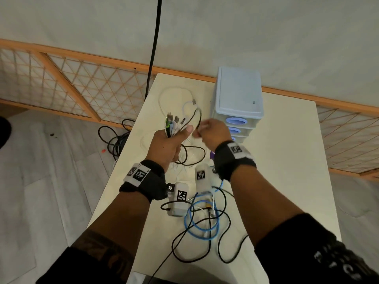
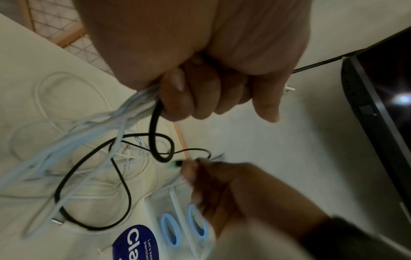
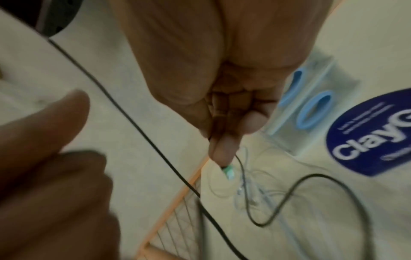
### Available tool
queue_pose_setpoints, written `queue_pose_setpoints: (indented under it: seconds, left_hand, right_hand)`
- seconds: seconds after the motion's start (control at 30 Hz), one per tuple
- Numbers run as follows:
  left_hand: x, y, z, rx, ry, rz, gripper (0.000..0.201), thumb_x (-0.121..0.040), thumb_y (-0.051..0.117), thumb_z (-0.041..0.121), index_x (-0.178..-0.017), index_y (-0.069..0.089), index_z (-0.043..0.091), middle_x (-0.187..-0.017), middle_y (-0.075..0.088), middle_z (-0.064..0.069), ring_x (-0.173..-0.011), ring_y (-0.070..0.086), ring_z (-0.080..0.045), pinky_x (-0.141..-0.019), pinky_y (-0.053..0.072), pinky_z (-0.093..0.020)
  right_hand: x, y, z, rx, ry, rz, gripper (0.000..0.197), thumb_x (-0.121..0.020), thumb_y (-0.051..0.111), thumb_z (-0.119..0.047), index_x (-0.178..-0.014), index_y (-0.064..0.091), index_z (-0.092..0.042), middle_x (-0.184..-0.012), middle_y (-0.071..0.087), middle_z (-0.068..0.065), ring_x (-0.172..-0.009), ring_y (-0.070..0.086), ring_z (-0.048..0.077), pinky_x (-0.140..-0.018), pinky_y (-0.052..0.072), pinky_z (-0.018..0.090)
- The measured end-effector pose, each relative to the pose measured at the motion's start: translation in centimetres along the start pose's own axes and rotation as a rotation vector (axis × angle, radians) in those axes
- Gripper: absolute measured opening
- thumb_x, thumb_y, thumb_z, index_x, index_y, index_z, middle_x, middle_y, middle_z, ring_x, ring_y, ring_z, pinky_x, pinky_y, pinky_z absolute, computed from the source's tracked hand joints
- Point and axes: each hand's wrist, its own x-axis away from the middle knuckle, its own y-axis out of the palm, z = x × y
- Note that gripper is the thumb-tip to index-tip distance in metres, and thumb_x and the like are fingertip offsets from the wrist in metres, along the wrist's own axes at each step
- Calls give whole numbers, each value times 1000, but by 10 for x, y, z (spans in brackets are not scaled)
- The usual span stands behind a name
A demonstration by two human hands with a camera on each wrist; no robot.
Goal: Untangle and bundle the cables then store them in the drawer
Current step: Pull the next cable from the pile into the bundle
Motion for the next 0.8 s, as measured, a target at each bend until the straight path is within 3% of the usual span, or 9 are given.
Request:
queue_pose_setpoints:
  seconds: [0.07,0.1,0.23,0.33,0.4,0.47,0.6,0.67,0.8]
  left_hand:
    - [-1,-2,1,47,-18,1,54,-95,73,41,-62,34,23,-46,24,6,-40,15,-14,-47,16,-25]
    - [-2,-3,2,78,-31,3,54,-100,68,39,-61,33,23,-46,24,8,-39,15,-12,-46,17,-24]
    - [-9,-6,8,151,-53,-37,61,-103,56,52,-57,27,25,-52,18,6,-44,12,-14,-45,17,-23]
    - [-15,-4,13,126,-40,-68,62,-102,53,57,-64,20,22,-56,15,3,-45,12,-15,-44,19,-23]
    - [-17,-1,16,105,-29,-84,61,-103,53,57,-70,16,20,-58,14,2,-46,13,-14,-44,19,-22]
    - [-17,1,16,87,-21,-93,60,-102,53,57,-65,20,23,-57,15,3,-47,12,-15,-46,19,-23]
    - [-12,3,6,117,-45,-128,62,-97,57,62,-62,23,24,-57,16,4,-52,10,-17,-50,15,-28]
    - [-8,3,1,101,-74,-137,64,-87,61,71,-61,26,24,-54,20,4,-55,9,-20,-55,9,-37]
    - [-4,-3,-7,71,-42,-155,64,-85,61,72,-57,31,23,-55,19,1,-54,12,-19,-57,10,-39]
  right_hand:
    - [-9,-6,-20,19,-34,-15,65,-96,59,-22,-153,29,-12,-141,60,9,-128,57,27,-110,44,43]
    - [-8,-8,-24,53,-84,-7,70,-99,55,-21,-158,18,-13,-144,58,6,-131,55,25,-111,42,40]
    - [29,-5,-9,0,-281,-229,43,-97,50,-4,-133,55,-26,-115,71,-7,-110,64,10,-99,51,33]
    - [55,16,21,98,-310,-256,25,-96,60,-18,-111,62,-37,-107,58,-7,-99,54,7,-87,43,21]
    - [64,23,32,-67,-118,-111,9,-100,56,-36,-98,62,-29,-86,58,-6,-78,56,11,-72,44,23]
    - [67,22,33,-404,148,-285,30,-104,45,-43,-90,57,-19,-82,64,5,-70,60,20,-65,46,30]
    - [60,15,18,-660,319,-673,59,-106,26,-55,-128,57,-10,-112,72,21,-109,71,32,-83,56,39]
    - [51,17,12,-711,368,-676,60,-107,25,-52,-133,57,-9,-114,69,23,-111,69,34,-96,52,47]
    - [42,20,-2,-713,405,-592,34,-107,36,-22,-111,62,-1,-81,72,16,-79,69,26,-94,51,41]
